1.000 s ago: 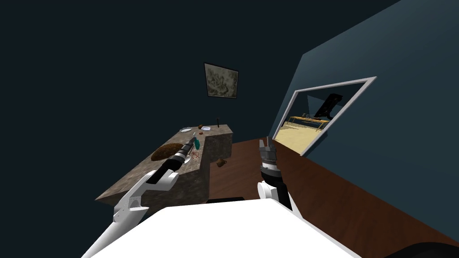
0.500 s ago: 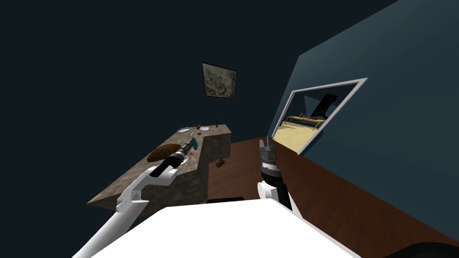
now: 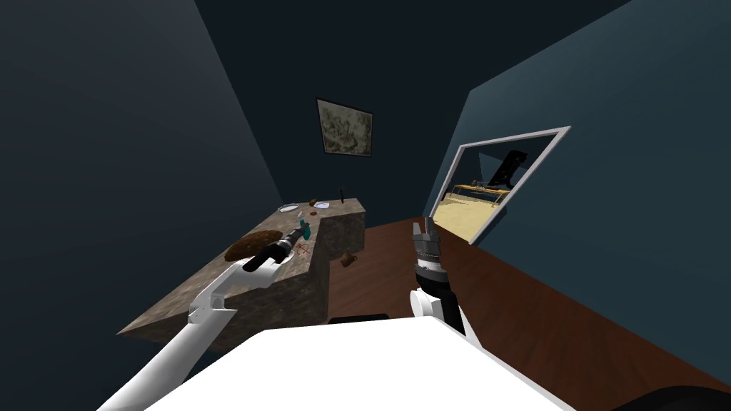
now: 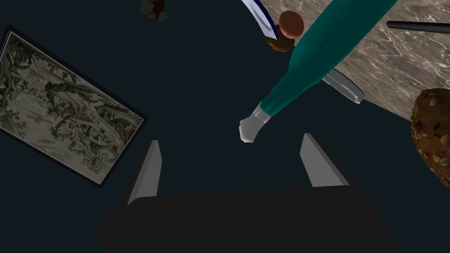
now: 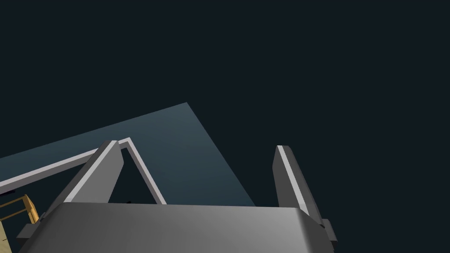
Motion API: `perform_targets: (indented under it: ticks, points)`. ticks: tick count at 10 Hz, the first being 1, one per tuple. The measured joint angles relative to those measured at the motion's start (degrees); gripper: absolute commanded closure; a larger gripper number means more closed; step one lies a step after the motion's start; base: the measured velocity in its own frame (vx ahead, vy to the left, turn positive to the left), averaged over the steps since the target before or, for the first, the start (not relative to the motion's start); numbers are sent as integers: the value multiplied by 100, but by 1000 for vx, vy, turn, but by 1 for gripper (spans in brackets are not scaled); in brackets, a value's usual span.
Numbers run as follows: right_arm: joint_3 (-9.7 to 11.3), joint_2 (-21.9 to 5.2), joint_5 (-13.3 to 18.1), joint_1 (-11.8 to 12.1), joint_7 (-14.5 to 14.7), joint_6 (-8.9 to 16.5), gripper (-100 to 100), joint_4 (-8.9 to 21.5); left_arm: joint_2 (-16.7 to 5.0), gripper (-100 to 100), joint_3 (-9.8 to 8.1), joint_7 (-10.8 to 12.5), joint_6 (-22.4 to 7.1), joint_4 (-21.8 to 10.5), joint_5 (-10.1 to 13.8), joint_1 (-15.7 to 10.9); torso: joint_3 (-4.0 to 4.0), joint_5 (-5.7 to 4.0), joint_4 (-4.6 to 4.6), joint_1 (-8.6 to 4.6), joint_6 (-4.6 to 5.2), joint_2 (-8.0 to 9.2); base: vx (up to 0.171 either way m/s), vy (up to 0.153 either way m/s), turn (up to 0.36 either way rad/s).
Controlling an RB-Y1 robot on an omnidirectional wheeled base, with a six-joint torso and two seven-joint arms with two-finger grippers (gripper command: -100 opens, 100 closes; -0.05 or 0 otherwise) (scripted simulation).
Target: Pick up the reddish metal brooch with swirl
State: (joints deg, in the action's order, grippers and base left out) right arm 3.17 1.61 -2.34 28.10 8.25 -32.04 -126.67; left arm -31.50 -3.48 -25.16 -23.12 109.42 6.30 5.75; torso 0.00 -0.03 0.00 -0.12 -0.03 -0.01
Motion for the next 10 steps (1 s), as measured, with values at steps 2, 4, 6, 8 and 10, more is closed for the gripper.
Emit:
perform_targets:
  ticks: [2,4,6,8,10]
  points:
    - [0,0,0,0,0,0,0,0,-128,-100,-25,-179,-364,-256,39,-191,-1,0,-1,-2,1,-2,10,-46,-40]
    - [0,0,0,0,0,0,0,0,-281,-100,-71,-348,-760,-429,110,-352,-2,-1,-1,-3,0,-4,16,-52,-43]
    - [0,0,0,0,0,0,0,0,-417,-100,-104,-519,-1002,-762,184,-519,-3,-1,-1,-4,-1,-4,10,-33,-9]
    - [0,0,0,0,0,0,0,0,-492,-100,-148,-610,-1254,-858,222,-578,-2,1,-1,1,1,-3,12,-38,-43]
    - [0,0,0,0,0,0,0,0,-608,-100,-200,-757,-1552,-1066,295,-722,-3,-1,-1,-7,1,-6,23,-55,-31]
